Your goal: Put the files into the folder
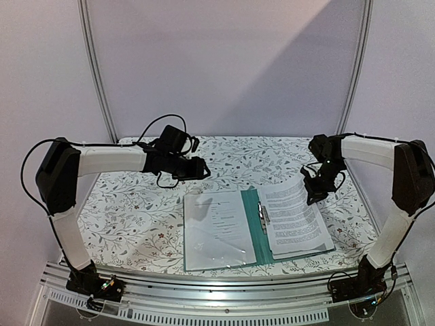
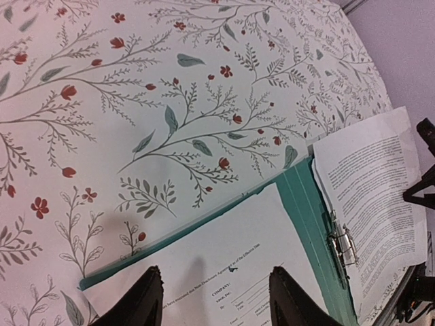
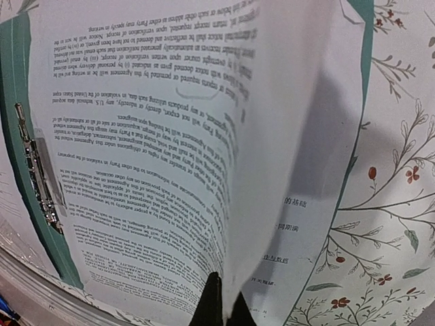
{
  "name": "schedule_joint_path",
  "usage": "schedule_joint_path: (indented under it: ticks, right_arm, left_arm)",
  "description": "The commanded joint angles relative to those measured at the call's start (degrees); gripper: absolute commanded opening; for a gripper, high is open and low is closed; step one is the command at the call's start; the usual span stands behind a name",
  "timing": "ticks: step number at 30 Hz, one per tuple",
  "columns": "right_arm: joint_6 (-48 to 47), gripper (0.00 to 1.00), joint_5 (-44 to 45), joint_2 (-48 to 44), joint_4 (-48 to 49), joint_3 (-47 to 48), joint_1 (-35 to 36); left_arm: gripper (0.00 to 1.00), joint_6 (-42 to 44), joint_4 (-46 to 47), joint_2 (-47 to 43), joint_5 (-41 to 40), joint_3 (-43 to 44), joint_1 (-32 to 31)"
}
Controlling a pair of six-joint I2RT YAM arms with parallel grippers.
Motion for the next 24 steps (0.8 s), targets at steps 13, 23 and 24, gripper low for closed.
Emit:
schedule_joint_path:
  ticks: [13,23,24]
  right_arm:
    - [-1.10,0.00,0.30,1.14,1.04,1.35,1.08]
    - [-1.30,0.00,1.28,1.09,1.15,1.07,1.26]
    - [-1.29,0.00,1.35,1.16,1.19,1.09,1.34]
  left_arm:
    - [0.54,0.43,-0.21,1.14,0.42,-0.43,0.57]
    - [0.54,0.39,-0.06,1.06,0.62,-0.41,0.57]
    - [0.54,0.35,-0.11,1.10,0.64,-0.43,0.57]
